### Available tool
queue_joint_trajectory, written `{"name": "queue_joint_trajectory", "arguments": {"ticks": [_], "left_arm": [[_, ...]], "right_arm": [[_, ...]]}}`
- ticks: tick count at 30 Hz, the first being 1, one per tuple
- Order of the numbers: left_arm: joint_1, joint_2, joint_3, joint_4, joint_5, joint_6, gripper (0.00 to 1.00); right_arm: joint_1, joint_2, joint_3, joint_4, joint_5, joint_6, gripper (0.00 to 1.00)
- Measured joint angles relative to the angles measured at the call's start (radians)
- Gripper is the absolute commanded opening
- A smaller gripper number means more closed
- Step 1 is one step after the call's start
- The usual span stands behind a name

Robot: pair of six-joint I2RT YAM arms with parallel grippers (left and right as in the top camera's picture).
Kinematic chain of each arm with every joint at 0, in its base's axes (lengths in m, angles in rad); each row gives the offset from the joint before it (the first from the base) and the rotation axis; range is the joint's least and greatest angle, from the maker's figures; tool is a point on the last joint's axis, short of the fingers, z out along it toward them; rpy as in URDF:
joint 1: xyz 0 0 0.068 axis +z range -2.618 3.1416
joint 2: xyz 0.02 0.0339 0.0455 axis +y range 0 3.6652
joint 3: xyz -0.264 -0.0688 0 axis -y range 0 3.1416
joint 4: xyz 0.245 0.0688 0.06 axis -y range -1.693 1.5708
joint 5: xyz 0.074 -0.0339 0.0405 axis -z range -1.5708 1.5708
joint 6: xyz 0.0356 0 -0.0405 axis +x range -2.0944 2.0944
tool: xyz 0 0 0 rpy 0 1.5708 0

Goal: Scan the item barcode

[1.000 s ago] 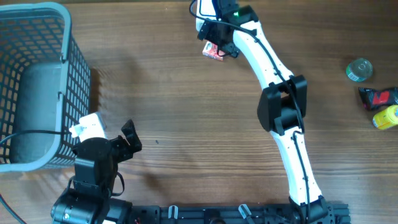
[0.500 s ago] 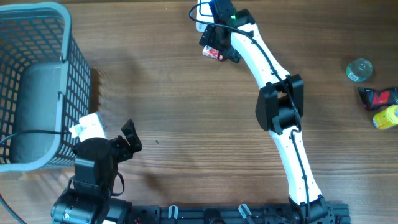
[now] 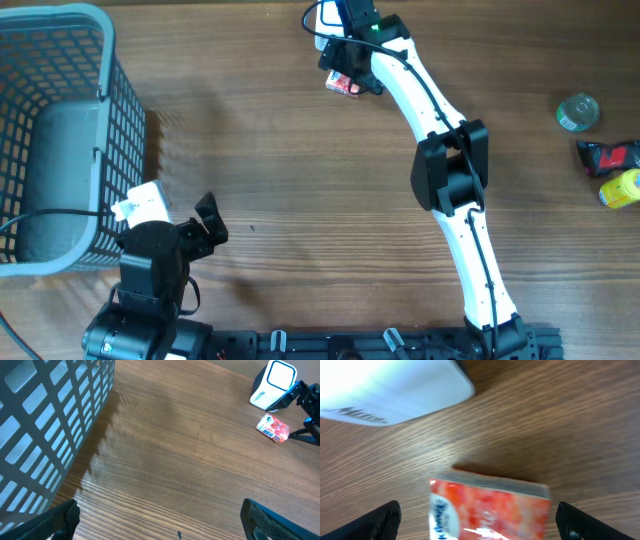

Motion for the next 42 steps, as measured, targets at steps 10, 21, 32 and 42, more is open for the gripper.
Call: {"name": "queue_joint_trajectory", "arguments": {"ticks": [10,21,32,42], "left_arm": [[0.000,0.000,0.000,0.000,0.000,0.000,1.00],[0.000,0.000,0.000,0.000,0.003,0.000,1.00],[0.000,0.000,0.000,0.000,0.003,0.000,1.00],[0.000,0.000,0.000,0.000,0.003,0.000,1.00]], "right_arm": [[0.048,0.041,0.008,0.016,-0.005,-0.006,1.00],[0.048,0.060,0.041,0.007,-0.009,0.004,0.99],[0.047,0.064,0.044,-0.066,0.091,-0.185,0.99],[0.042,0.080,0.043,-0.010,0.171,-0.375,0.99]]}}
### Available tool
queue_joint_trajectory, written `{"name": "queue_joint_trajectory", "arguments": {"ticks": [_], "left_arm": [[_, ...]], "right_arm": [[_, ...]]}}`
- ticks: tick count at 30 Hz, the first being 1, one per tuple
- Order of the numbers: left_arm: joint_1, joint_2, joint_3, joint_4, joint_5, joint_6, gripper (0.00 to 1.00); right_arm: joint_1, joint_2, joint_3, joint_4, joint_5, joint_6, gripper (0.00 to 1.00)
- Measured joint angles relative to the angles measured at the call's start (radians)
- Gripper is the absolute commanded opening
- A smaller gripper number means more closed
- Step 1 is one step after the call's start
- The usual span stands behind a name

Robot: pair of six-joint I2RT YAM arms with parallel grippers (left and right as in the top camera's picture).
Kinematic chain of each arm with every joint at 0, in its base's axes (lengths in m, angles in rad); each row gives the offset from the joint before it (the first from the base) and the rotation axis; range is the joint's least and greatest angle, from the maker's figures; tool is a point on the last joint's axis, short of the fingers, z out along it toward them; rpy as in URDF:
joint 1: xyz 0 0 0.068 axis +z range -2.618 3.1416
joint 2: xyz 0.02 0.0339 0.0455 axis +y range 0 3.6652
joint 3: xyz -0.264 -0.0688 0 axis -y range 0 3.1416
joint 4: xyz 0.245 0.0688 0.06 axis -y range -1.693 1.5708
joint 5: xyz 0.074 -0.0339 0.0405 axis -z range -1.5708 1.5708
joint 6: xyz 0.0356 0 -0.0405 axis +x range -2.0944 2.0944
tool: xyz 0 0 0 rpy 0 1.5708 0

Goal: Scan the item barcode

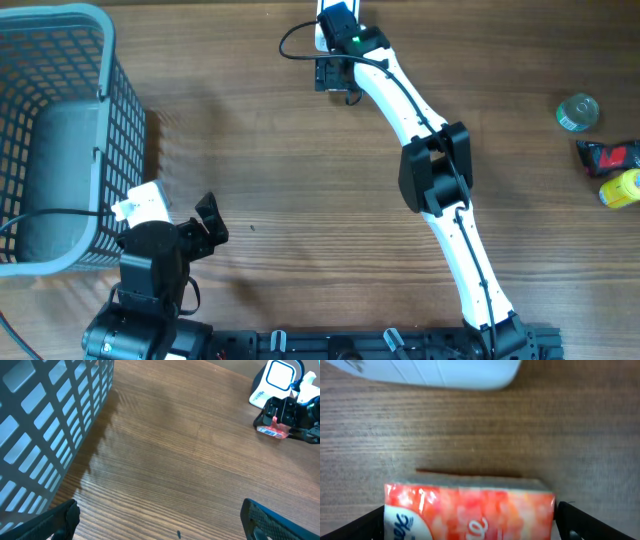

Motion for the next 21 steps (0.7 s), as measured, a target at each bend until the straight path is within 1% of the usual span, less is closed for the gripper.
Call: {"name": "queue_joint_trajectory", "arguments": {"ticks": [3,8,11,15,18,19,21], "left_arm": [[0.000,0.000,0.000,0.000,0.000,0.000,1.00],[0.000,0.000,0.000,0.000,0.000,0.000,1.00],[0.000,0.000,0.000,0.000,0.000,0.000,1.00],[0.000,0.000,0.000,0.001,0.000,0.000,1.00],[0.000,0.000,0.000,0.000,0.000,0.000,1.00],[0.000,0.000,0.000,0.000,0.000,0.000,1.00],[0.000,0.000,0.000,0.000,0.000,0.000,1.00]], "right_arm": [[-0.004,0.003,0.000,0.029,-0.001,-0.043,0.98],[-0.005,0.006,0.000,0.044,-0.002,-0.082,0.66],[-0.005,0.006,0.000,0.042,-0.001,-0.094,0.59],[-0.005,0.006,0.000,0.035,0.000,-0.098,0.58],[-0.005,0.006,0.000,0.035,0.000,-0.098,0.54],[-0.005,0.006,0.000,0.035,0.000,-0.098,0.52],[-0.005,0.006,0.000,0.035,0.000,-0.098,0.43]]}}
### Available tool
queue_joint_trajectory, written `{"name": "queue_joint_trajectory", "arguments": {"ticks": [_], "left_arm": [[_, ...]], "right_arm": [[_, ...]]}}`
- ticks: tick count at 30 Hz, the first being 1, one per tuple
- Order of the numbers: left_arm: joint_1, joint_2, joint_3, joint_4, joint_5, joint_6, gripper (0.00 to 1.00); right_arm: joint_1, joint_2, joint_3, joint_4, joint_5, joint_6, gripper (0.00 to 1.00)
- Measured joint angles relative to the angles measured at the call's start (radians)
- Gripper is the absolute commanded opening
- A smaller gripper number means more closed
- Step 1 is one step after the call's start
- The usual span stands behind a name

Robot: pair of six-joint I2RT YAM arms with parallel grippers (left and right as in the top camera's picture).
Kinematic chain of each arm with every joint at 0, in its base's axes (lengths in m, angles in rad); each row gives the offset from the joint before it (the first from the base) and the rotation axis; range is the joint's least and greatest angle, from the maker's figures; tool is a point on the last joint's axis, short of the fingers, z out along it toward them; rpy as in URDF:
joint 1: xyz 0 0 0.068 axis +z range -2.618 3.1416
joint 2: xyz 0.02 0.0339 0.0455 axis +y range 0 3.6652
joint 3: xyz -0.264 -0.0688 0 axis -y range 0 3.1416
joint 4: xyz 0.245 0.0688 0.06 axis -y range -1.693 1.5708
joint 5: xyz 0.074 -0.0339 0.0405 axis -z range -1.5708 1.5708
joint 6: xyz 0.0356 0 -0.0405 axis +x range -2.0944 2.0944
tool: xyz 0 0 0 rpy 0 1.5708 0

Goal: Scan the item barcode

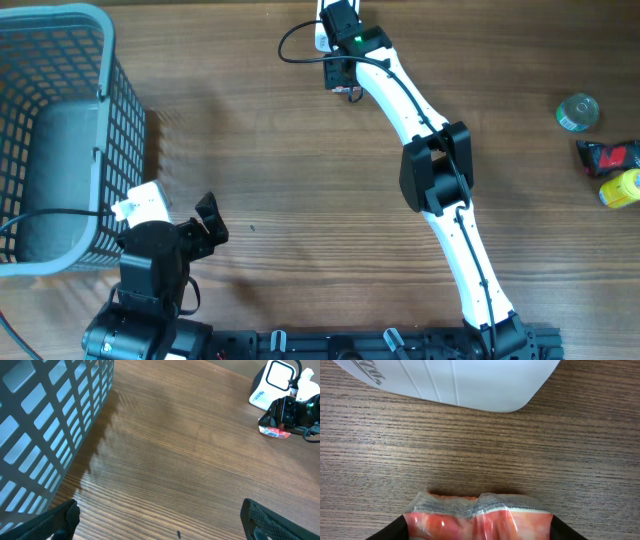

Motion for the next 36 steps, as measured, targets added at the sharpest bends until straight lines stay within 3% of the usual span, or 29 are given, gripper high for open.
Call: {"name": "queue_joint_trajectory", "arguments": {"ticks": [3,23,30,36], "left_arm": [[0.000,0.000,0.000,0.000,0.000,0.000,1.00],[0.000,0.000,0.000,0.000,0.000,0.000,1.00],[0.000,0.000,0.000,0.000,0.000,0.000,1.00],[0.000,0.000,0.000,0.000,0.000,0.000,1.00]], "right_arm": [[0.000,0.000,0.000,0.000,0.000,0.000,0.38],[0.000,-0.037,-0.023,0.028,0.000,-0.004,0.37],[0.005,-0.108,-0.023,0.135,0.000,-0.077,0.38],[0.029,-0.139,-0.023,0.332,0.008,-0.176,0.38]]}}
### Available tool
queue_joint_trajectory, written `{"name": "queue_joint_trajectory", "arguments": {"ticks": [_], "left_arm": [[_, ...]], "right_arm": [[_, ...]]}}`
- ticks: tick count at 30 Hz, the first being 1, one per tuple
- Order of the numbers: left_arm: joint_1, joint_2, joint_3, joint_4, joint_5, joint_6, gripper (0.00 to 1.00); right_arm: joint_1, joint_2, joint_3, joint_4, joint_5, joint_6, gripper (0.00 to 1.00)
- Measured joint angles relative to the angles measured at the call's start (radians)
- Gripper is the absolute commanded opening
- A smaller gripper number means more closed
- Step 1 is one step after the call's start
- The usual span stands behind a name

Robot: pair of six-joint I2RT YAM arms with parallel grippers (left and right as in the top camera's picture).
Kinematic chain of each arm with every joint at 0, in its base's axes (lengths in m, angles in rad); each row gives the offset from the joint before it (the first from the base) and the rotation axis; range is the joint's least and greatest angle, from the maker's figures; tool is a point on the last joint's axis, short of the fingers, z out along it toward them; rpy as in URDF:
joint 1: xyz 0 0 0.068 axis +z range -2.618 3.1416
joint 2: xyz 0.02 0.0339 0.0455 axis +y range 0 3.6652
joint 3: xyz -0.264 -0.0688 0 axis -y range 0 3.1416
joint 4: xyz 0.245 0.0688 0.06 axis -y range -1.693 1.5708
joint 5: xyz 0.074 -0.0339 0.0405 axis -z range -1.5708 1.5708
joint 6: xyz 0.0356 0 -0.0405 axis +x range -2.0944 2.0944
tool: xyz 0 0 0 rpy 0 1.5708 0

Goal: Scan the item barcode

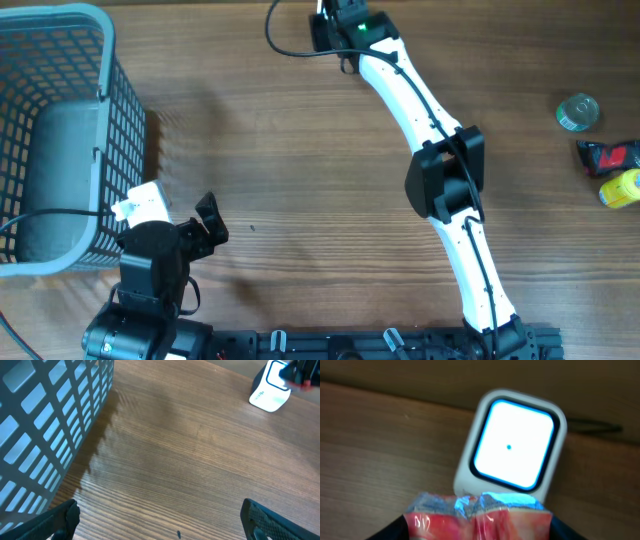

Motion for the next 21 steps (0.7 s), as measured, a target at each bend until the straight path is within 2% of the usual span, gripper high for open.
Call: {"name": "queue_joint_trajectory", "arguments": {"ticks": [9,21], "left_arm": [[0.000,0.000,0.000,0.000,0.000,0.000,1.00],[0.000,0.000,0.000,0.000,0.000,0.000,1.00]], "right_arm": [[0.011,0.000,-0.002,0.317,0.007,-0.159,0.33],[-0.002,0.006,-0.002,0.459,0.017,-0.306,0.21]]}}
